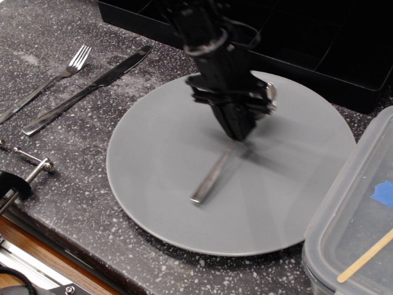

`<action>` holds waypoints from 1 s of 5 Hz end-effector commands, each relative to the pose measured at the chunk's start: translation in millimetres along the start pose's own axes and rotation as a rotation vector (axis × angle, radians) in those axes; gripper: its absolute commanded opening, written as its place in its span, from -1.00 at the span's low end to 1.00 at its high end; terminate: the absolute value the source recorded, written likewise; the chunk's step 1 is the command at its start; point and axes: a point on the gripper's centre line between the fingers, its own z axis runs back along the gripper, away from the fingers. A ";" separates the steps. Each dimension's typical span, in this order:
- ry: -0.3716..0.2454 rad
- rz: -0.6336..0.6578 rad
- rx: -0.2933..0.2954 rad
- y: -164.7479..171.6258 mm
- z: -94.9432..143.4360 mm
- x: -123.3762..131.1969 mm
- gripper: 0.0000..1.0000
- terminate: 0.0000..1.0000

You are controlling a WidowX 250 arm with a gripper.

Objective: Put spoon on plate

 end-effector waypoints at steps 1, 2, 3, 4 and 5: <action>-0.007 0.015 0.071 0.9 -11.8 13.1 -1.00 -1.00; 0.045 0.010 0.147 0.4 -19.4 9.7 1.00 -1.00; 0.106 0.011 0.232 2.3 -17.4 3.7 1.00 -1.00; 0.106 0.011 0.232 2.3 -17.4 3.7 1.00 -1.00; 0.106 0.011 0.232 2.3 -17.4 3.7 1.00 -1.00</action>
